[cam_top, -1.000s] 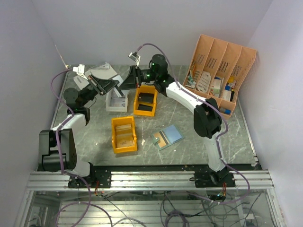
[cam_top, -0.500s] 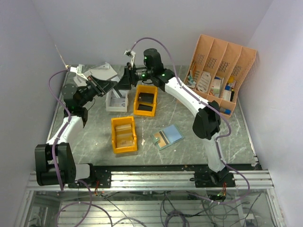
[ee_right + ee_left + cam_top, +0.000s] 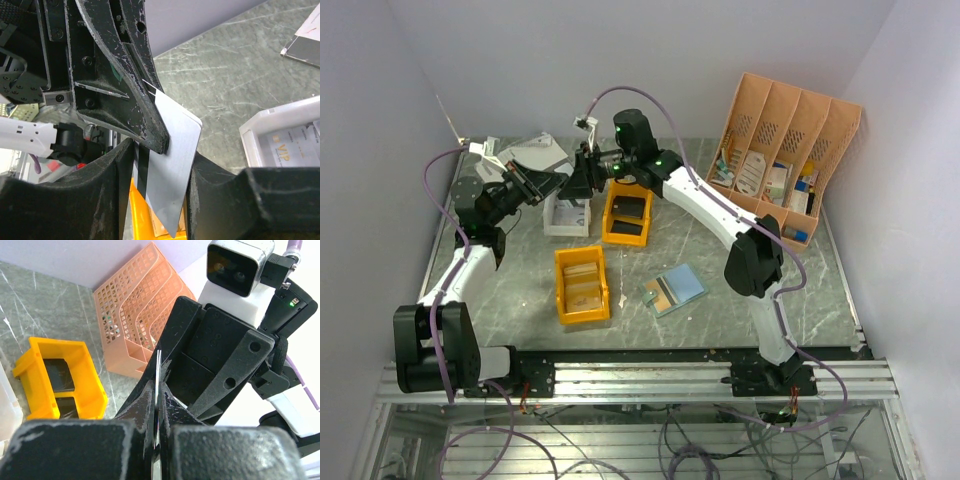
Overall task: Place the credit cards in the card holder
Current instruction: Place the credit card at the center of the board.
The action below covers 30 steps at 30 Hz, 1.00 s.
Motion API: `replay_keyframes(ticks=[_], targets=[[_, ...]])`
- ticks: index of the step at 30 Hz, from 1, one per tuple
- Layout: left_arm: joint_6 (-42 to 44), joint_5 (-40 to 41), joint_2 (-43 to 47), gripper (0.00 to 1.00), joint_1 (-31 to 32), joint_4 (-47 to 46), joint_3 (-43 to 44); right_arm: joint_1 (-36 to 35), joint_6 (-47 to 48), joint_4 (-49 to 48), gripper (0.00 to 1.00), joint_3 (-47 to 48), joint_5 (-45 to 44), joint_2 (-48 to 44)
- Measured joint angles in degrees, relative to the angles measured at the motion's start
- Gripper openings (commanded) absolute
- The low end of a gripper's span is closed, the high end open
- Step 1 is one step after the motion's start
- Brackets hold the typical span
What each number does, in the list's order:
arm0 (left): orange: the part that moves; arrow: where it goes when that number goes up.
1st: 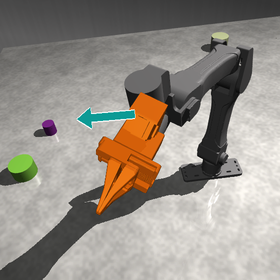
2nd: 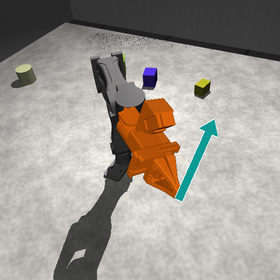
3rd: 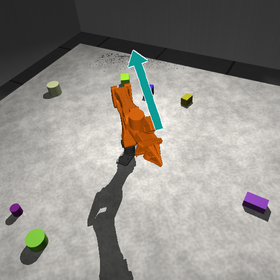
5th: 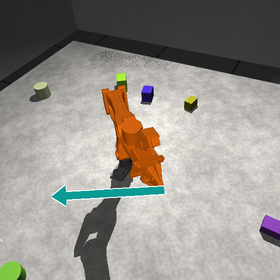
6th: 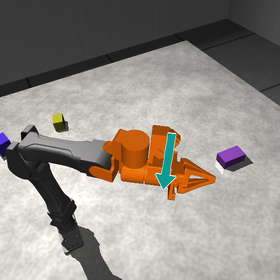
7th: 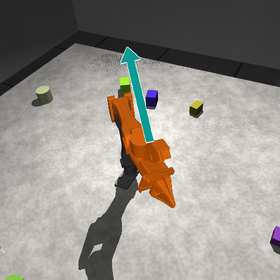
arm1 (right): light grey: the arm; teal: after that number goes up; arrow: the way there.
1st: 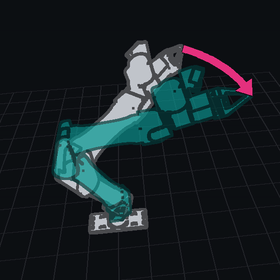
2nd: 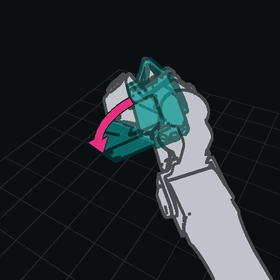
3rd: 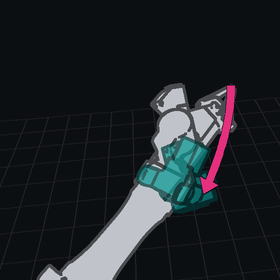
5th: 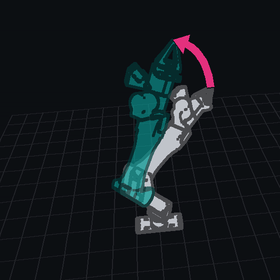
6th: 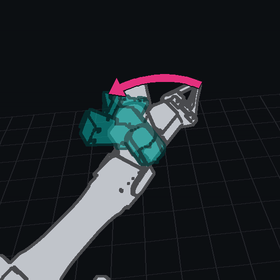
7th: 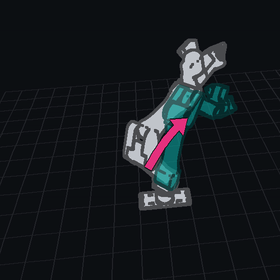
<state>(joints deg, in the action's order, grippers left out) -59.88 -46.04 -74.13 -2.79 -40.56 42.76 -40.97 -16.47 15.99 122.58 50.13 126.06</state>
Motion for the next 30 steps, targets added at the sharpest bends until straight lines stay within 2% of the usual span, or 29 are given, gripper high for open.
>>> replay_keyframes(ticks=[7,24,27,30], targets=[[-0.07,0.02,0.00,0.07,0.00,-0.11,0.00,0.52,-0.96,-0.63,0.45,-0.52,0.90,-0.28],[-0.83,0.00,-0.02,0.07,0.00,-1.20,0.00,1.51,-3.67,-2.84,0.35,-1.42,3.04,-0.90],[-0.92,-0.02,-0.07,0.07,0.00,-1.33,0.00,1.55,-4.04,-2.86,0.25,-1.42,3.06,-0.90],[-0.98,-0.24,-0.13,0.07,0.00,-1.64,0.00,1.77,-4.46,-2.99,0.03,-1.42,3.26,-0.90]])
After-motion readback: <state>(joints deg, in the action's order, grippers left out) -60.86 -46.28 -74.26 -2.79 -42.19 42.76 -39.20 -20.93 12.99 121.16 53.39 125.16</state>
